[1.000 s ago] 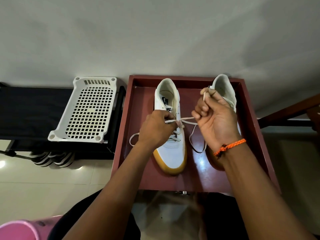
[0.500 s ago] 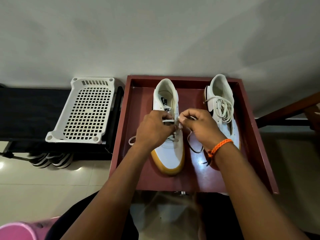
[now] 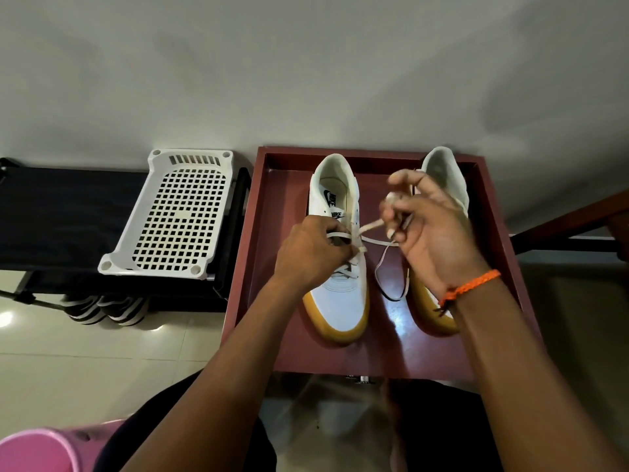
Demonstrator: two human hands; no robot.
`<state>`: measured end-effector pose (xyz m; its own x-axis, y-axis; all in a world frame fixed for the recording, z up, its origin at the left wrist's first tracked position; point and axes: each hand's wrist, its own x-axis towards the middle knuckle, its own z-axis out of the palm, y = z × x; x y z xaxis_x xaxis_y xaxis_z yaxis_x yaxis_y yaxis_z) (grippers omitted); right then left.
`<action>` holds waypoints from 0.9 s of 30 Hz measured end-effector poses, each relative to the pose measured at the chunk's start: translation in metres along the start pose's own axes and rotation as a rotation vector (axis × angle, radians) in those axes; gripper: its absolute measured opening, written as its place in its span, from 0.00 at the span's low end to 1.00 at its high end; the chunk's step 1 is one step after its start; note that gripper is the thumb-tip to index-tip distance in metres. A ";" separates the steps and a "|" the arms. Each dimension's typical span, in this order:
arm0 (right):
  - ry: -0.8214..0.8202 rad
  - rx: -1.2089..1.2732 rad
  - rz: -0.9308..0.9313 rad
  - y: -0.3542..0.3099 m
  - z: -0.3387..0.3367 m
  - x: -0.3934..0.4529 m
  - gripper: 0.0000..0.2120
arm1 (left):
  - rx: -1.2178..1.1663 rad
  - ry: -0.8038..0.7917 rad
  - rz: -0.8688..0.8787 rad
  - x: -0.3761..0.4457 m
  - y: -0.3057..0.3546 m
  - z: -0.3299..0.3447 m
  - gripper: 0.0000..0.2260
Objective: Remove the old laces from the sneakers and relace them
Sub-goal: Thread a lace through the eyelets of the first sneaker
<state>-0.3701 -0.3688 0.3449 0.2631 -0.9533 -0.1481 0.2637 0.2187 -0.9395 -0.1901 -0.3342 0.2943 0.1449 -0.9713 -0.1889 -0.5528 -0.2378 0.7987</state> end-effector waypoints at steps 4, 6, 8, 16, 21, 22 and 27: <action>0.083 -1.083 -0.053 0.042 0.003 0.001 0.05 | 0.019 0.004 0.014 -0.001 0.001 0.000 0.07; 0.058 -1.196 -0.075 0.050 0.006 0.001 0.07 | 0.024 0.007 0.020 -0.001 0.001 -0.001 0.06; 0.054 -1.093 -0.074 0.047 0.006 0.003 0.10 | 0.028 0.006 0.027 -0.001 0.000 -0.001 0.06; -0.040 0.008 0.015 0.008 0.016 -0.002 0.17 | -0.009 -0.009 0.009 0.001 -0.001 -0.002 0.06; 0.147 0.250 0.072 0.007 0.010 0.003 0.13 | -0.008 0.021 0.019 0.000 0.000 0.000 0.08; 0.250 0.001 0.008 0.011 0.005 0.005 0.10 | 0.008 0.045 0.044 -0.001 0.001 0.001 0.09; 0.183 -0.927 -0.056 0.033 -0.001 0.002 0.09 | 0.222 0.139 0.120 -0.003 0.005 0.000 0.13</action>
<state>-0.3619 -0.3635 0.3129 0.1021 -0.9925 -0.0677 -0.5917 -0.0059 -0.8062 -0.1933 -0.3330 0.2991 0.1704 -0.9853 -0.0078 -0.7367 -0.1326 0.6630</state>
